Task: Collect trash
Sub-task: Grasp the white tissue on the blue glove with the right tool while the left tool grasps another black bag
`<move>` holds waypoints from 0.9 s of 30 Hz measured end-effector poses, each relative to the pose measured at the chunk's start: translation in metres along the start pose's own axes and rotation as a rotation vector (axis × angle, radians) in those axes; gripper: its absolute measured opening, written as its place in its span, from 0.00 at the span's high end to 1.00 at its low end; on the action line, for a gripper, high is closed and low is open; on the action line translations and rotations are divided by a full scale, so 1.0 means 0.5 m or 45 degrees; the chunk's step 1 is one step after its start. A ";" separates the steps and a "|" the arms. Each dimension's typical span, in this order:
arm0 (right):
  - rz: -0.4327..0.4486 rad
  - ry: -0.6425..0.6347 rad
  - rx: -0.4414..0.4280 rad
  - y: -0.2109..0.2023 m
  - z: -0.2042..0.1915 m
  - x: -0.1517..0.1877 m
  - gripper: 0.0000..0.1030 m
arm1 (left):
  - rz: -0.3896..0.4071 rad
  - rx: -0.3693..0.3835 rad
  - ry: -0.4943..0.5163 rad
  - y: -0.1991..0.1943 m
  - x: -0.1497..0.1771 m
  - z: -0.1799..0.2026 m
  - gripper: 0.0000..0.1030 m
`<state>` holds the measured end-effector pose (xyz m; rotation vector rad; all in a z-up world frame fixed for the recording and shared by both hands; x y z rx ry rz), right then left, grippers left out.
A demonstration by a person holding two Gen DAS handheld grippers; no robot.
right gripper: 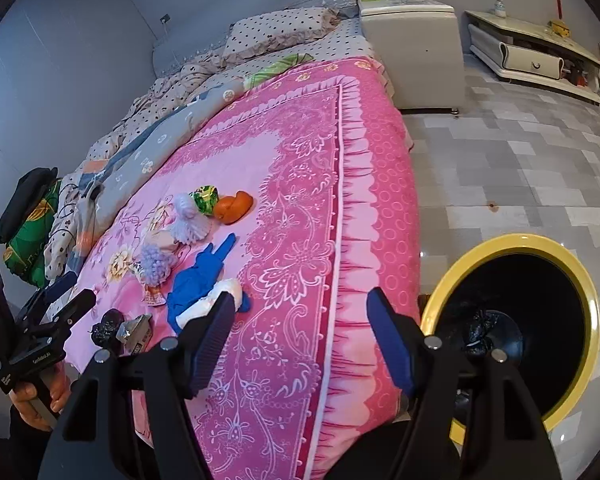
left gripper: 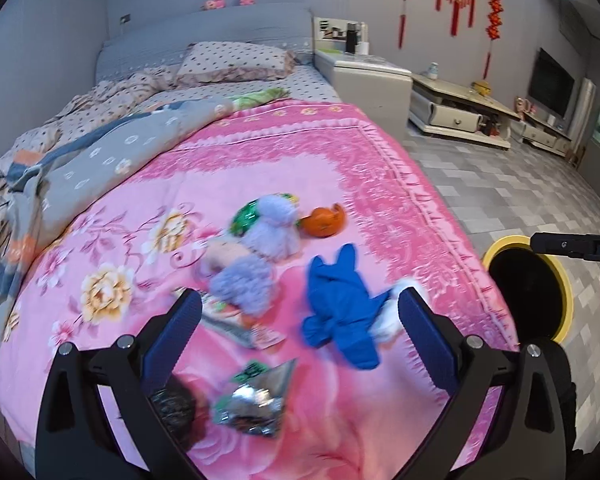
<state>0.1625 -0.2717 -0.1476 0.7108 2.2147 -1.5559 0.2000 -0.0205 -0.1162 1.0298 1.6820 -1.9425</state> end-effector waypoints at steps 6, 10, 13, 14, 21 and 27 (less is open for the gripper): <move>-0.065 -0.039 -0.025 0.053 -0.058 0.016 0.37 | -0.040 -0.084 -0.045 -0.011 0.047 -0.099 0.09; -0.113 -0.052 -0.039 0.090 -0.093 0.029 0.37 | -0.067 -0.112 -0.083 -0.010 0.077 -0.146 0.09; -0.153 -0.066 -0.044 0.117 -0.115 0.039 0.37 | -0.087 -0.127 -0.104 -0.005 0.100 -0.174 0.09; -0.167 -0.068 -0.048 0.126 -0.121 0.042 0.37 | -0.096 -0.128 -0.111 -0.003 0.108 -0.182 0.09; -0.303 -0.051 -0.093 0.197 -0.164 0.073 0.37 | -0.135 -0.125 -0.145 0.020 0.148 -0.214 0.09; -0.355 -0.038 -0.110 0.236 -0.190 0.081 0.37 | -0.165 -0.109 -0.176 0.044 0.166 -0.229 0.09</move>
Point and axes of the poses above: each gripper's, at about its wrist camera, not at the fingertips, and y roughly the way its jaws point, z to its right, x to its underside, the point moved 9 cm from there along y, roughly the way its jaws point, and after that the axes turned 1 degree about z, right-handed, at the moved point
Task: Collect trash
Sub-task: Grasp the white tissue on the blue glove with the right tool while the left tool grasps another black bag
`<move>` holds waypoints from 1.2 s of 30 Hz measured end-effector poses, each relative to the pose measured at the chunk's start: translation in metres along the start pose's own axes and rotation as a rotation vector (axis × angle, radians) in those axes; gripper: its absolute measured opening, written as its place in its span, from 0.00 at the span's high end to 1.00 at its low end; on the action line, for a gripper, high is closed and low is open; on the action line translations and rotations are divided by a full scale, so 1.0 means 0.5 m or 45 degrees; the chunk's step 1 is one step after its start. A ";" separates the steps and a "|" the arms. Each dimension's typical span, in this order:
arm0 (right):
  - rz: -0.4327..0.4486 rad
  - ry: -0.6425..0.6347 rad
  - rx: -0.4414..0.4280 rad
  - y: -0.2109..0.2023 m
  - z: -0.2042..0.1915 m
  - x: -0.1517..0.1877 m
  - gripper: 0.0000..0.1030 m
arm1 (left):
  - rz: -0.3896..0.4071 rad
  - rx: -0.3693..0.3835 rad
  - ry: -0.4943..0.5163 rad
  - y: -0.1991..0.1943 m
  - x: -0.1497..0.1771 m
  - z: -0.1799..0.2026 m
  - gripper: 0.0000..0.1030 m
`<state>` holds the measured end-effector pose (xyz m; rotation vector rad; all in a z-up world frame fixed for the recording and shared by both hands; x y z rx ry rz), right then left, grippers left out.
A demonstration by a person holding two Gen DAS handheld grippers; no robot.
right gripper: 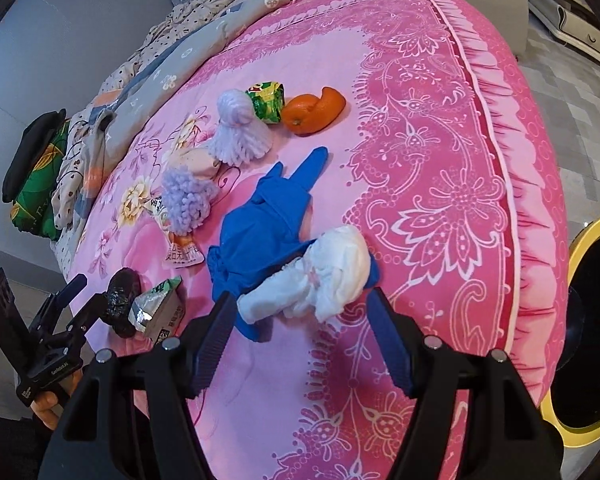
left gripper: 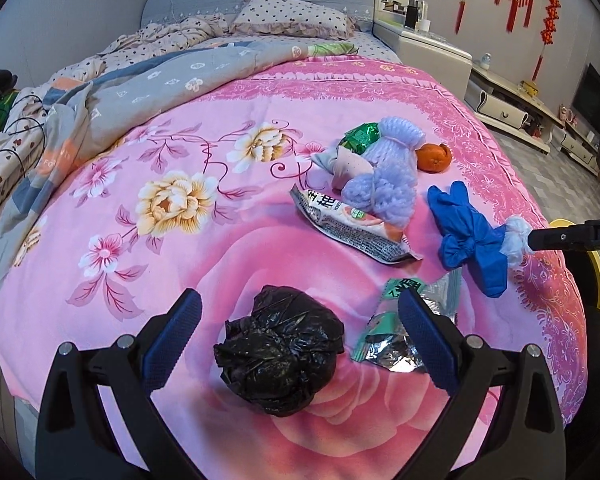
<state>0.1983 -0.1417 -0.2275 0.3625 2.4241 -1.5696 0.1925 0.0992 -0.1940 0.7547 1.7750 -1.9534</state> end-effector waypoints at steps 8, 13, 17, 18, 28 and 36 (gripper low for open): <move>-0.050 0.037 0.021 0.041 0.006 -0.018 0.47 | -0.034 0.033 -0.013 0.032 0.011 -0.001 0.09; -0.084 0.031 0.043 0.057 0.007 -0.014 0.47 | -0.070 0.064 -0.019 0.052 0.018 0.003 0.09; -0.108 0.013 0.048 0.064 0.004 -0.005 0.47 | -0.099 0.087 0.002 0.070 0.020 0.014 0.15; -0.114 0.010 0.046 0.065 0.003 -0.003 0.47 | -0.112 0.094 0.011 0.076 0.021 0.019 0.20; -0.117 -0.053 0.078 0.076 -0.002 0.006 0.59 | -0.159 0.080 0.032 0.104 0.030 0.023 0.56; -0.098 -0.061 0.059 0.069 -0.002 0.009 0.67 | -0.143 0.081 0.003 0.100 0.027 0.014 0.67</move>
Point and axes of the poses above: each gripper's, at about its wrist camera, not at the fingertips, and y roughly the way its jaws point, z to its right, x to its underside, the point moved 9 cm from there along y, roughly the way its jaws point, and after that the axes turned 1 degree about z, right-handed, at the moved point
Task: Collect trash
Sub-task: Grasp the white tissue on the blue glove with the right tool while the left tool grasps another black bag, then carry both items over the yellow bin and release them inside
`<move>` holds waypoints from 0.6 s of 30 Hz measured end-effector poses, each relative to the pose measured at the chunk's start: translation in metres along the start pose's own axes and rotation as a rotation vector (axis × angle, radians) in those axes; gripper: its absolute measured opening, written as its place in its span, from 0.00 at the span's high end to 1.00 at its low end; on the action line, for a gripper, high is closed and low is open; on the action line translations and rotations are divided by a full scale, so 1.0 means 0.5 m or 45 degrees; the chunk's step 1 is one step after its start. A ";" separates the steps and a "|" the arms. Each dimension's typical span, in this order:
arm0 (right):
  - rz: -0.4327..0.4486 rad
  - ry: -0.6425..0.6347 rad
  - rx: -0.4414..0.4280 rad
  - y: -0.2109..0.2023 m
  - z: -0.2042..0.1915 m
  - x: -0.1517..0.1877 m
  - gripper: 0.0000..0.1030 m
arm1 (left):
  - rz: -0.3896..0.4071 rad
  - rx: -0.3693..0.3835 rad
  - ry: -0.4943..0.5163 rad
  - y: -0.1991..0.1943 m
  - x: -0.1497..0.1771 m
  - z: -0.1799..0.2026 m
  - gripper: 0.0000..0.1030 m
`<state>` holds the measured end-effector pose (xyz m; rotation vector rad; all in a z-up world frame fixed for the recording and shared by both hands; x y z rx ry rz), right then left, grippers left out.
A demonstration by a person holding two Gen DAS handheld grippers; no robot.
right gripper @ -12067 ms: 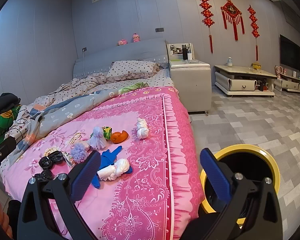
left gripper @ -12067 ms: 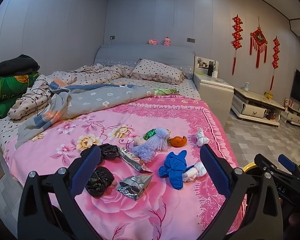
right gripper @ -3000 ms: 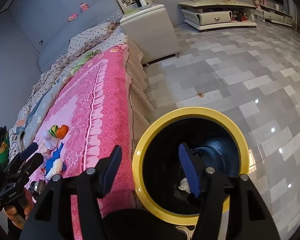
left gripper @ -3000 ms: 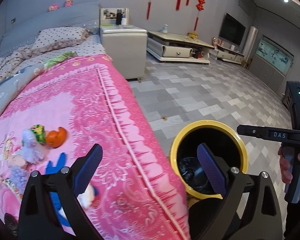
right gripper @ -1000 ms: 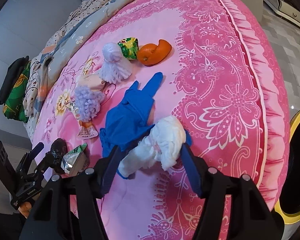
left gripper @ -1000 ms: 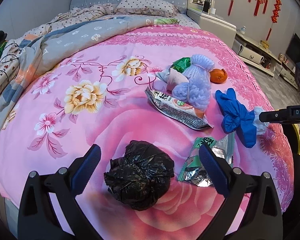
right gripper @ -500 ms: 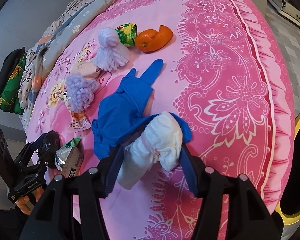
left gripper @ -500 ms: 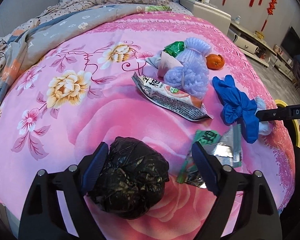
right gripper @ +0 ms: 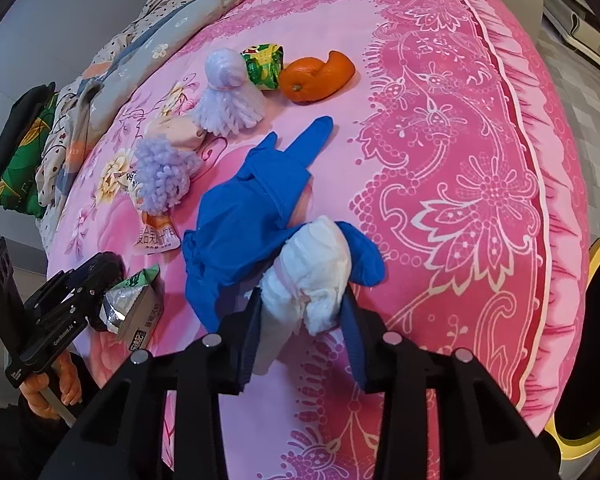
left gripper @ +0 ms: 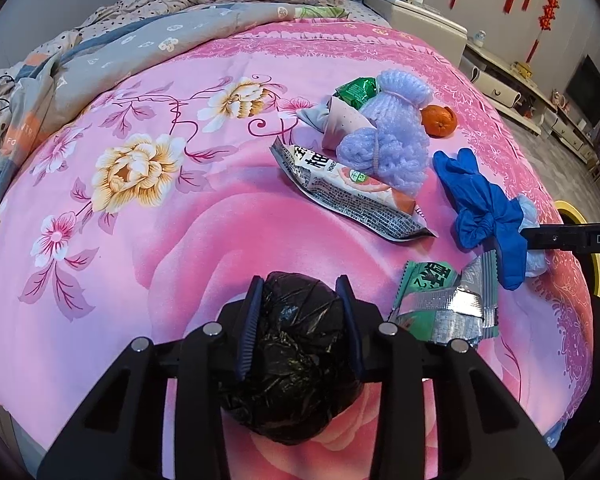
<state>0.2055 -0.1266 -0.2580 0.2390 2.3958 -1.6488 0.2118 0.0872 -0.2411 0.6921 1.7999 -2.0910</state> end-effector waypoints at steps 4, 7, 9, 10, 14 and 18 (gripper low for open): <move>0.012 -0.007 -0.022 -0.013 -0.003 0.004 0.68 | 0.012 0.006 -0.020 -0.009 -0.001 -0.004 0.68; 0.032 -0.011 -0.035 -0.030 -0.007 0.006 0.68 | 0.026 0.013 -0.029 -0.022 -0.003 -0.006 0.69; 0.053 -0.016 -0.037 -0.045 -0.008 0.004 0.68 | 0.039 0.015 -0.029 -0.034 -0.006 -0.005 0.69; 0.062 -0.020 -0.042 -0.053 -0.009 0.004 0.68 | 0.048 0.016 -0.028 -0.042 -0.009 -0.005 0.69; 0.095 -0.022 -0.052 -0.081 -0.003 0.005 0.68 | 0.090 0.019 -0.040 -0.076 -0.027 -0.002 0.69; 0.126 -0.017 -0.060 -0.106 0.007 0.006 0.68 | 0.122 0.024 -0.038 -0.104 -0.044 0.014 0.69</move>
Point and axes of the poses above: each gripper's, at about its wrist camera, not at the fingertips, and y roughly the way its jaws point, z to its right, x to its underside, the point moved 9 cm from there along y, roughly the way its jaws point, and after that the axes turned 1 degree about z, right-handed, at the moved point
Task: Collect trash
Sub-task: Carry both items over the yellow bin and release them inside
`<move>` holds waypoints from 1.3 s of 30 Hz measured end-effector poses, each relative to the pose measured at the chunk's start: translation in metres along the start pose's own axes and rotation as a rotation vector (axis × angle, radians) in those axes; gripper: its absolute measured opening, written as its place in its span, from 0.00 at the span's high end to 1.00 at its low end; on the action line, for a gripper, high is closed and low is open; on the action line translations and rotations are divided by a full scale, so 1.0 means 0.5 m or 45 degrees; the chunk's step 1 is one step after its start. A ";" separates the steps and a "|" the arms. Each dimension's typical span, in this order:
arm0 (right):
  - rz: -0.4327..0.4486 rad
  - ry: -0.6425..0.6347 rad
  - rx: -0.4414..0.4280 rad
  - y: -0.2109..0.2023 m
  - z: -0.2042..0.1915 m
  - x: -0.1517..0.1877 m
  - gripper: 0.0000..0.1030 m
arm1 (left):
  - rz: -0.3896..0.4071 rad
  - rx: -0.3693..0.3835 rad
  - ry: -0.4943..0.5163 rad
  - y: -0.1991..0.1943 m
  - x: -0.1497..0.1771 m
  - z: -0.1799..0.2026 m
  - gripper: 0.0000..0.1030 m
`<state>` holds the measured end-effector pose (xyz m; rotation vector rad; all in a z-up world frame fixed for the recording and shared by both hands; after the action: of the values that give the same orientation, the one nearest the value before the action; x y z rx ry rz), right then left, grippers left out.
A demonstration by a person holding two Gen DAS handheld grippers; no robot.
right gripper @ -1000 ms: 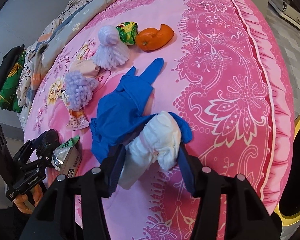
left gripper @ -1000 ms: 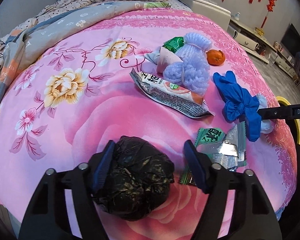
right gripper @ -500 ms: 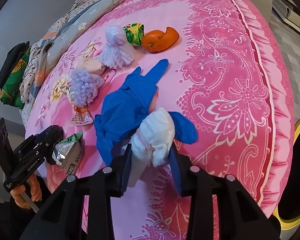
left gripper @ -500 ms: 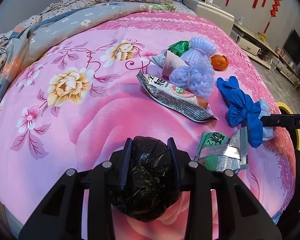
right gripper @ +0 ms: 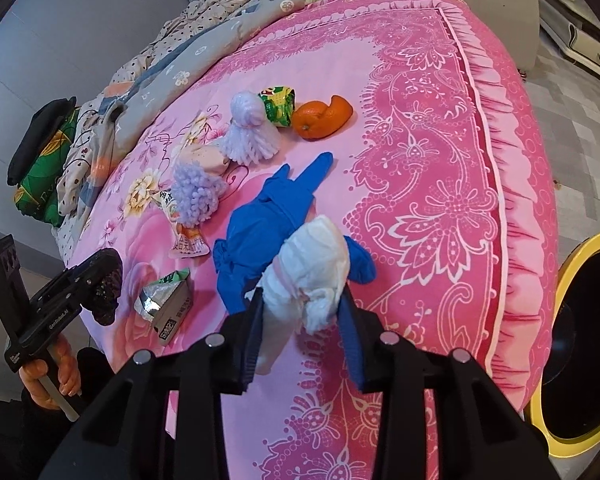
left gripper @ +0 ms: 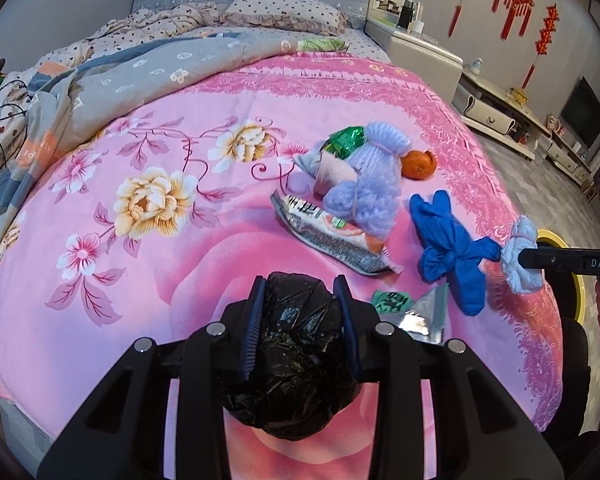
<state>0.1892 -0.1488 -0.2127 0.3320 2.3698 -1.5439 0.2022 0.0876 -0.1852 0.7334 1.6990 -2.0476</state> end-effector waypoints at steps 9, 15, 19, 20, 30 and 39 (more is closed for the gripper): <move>0.101 0.001 -0.005 -0.076 0.032 -0.004 0.68 | 0.053 0.040 0.054 -0.044 -0.037 0.088 0.69; 0.167 0.010 0.005 -0.130 0.068 -0.004 0.68 | 0.079 0.090 0.105 -0.059 -0.062 0.170 0.69; 0.212 0.029 0.018 -0.166 0.100 -0.003 0.68 | 0.087 0.136 0.140 -0.059 -0.075 0.234 0.69; 0.224 0.035 0.022 -0.176 0.109 -0.003 0.68 | 0.088 0.149 0.149 -0.059 -0.078 0.250 0.69; 0.321 0.113 0.059 -0.259 0.200 0.005 0.68 | 0.085 0.272 0.248 -0.048 -0.099 0.418 0.69; 0.395 0.201 0.100 -0.325 0.290 0.013 0.68 | 0.084 0.375 0.323 -0.040 -0.119 0.553 0.69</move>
<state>0.1438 -0.3460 -0.1323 0.8243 2.2397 -1.5112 0.1958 -0.1814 -0.0963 1.1715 1.4862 -2.2630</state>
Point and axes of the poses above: each gripper's, at about its wrist camera, not at the fingertips, and y roughly the way its jaws point, z to its right, x to its underside, the point moved 9 cm from there along y, roughly the way its jaws point, and after that the axes turned 1 degree about z, right-handed, at the moved point
